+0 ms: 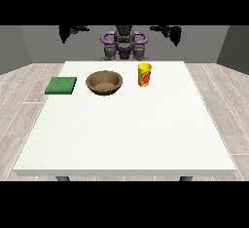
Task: Pick the cup and pour the ball into the bowl, then pick the bowl and place it on the pad
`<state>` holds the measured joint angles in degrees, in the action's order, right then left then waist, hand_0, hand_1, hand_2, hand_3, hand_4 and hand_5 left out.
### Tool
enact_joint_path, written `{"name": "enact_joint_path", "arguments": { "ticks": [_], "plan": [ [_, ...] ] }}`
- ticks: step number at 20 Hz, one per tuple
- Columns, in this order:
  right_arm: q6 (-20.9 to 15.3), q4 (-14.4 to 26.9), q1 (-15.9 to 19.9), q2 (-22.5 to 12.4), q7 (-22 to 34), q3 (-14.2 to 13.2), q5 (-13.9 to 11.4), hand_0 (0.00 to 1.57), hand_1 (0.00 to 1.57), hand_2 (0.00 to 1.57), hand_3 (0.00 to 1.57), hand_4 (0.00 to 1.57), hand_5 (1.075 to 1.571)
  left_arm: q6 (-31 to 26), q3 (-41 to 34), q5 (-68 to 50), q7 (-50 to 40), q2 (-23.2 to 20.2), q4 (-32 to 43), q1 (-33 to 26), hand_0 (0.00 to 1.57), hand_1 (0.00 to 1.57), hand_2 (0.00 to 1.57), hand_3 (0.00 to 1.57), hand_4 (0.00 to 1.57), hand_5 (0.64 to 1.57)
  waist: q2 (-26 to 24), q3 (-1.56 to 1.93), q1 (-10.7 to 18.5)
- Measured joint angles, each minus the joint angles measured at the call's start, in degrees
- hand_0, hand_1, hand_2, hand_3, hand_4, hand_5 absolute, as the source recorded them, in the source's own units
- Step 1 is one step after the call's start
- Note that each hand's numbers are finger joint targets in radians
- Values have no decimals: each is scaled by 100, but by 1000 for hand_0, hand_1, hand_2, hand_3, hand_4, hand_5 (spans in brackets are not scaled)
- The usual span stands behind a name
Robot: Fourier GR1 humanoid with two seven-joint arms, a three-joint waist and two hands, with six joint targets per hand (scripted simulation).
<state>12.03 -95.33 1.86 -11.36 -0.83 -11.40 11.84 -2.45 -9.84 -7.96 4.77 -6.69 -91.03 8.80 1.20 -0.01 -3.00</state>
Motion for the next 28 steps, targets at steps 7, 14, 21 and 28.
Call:
{"name": "enact_joint_path", "arguments": {
  "ticks": [7, 14, 21, 28],
  "plan": [
    [181, 407, 181, -33, -559, -86, -81, 0, 0, 0, 0, 0, 1571, 186, 92, 393, 1357, 304, 1042, 142, 0, 0, 0, 0, 0, 1519, 484, 1, -119],
    [299, 628, 510, -140, -841, -201, -53, 0, 0, 0, 0, 0, 1570, 572, 92, 679, 2637, 578, 2413, 555, 0, 0, 0, 0, 0, 1519, 929, 0, -302],
    [602, 1033, 596, -278, -1231, -346, 27, 0, 0, 0, 0, 0, 1571, 776, -131, 714, 3600, 574, 3766, 1161, 0, 0, 0, 0, 0, 1520, 1197, -2, -420],
    [585, 1187, 685, -209, -1383, -253, -111, 0, 0, 0, 0, 0, 1571, 804, -363, 641, 4235, 378, 4971, 1745, 0, 0, 0, 0, 0, 1524, 1278, -2, -460]
  ]
}}
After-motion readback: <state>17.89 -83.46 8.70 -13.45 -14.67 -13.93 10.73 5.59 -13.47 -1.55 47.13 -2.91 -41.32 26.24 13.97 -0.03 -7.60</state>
